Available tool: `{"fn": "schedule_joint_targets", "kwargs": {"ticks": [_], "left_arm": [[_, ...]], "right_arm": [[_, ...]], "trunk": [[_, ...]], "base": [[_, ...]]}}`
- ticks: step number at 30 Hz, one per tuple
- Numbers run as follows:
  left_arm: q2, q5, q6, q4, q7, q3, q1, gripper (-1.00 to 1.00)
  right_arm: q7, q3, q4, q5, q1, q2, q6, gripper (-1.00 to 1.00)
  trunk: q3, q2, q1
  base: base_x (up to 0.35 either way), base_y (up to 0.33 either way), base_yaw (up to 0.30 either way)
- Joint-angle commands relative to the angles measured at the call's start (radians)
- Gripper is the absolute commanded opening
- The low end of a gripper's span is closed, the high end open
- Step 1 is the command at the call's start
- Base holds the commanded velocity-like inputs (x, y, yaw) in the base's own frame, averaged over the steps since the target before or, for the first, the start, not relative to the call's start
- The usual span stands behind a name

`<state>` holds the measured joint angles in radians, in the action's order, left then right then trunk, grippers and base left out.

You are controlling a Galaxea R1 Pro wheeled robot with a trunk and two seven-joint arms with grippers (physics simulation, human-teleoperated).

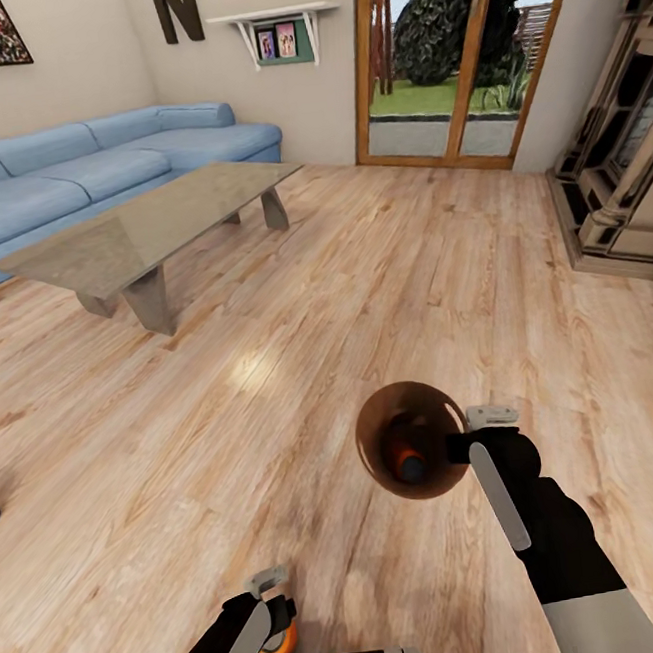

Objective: Put the three can of soda from the living room inside the tash can in the kitchen.

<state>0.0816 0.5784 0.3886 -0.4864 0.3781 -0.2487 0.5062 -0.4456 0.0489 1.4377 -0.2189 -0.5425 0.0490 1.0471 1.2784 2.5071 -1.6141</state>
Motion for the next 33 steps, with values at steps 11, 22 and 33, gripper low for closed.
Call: {"fn": "schedule_joint_targets", "kwargs": {"ticks": [11,22,33], "left_arm": [[0.003,0.000,0.001,0.000,-0.001,-0.001,0.000,1.00],[0.003,0.000,-0.001,-0.001,-0.001,-0.001,0.000,1.00],[0.003,0.000,-0.002,-0.011,-0.002,-0.001,0.000,1.00]], "right_arm": [[0.005,0.000,0.001,-0.005,-0.001,0.000,0.000,-1.00],[0.005,0.002,0.003,-0.004,-0.001,0.000,0.000,-1.00],[0.005,0.003,0.003,-0.004,-0.001,0.004,0.000,-1.00]], "trunk": [[0.027,0.002,-0.003],[0.054,0.003,-0.006],[0.058,0.004,-0.007]], "base": [[0.000,0.000,0.000],[0.000,0.000,0.000],[0.000,0.000,0.000]]}}
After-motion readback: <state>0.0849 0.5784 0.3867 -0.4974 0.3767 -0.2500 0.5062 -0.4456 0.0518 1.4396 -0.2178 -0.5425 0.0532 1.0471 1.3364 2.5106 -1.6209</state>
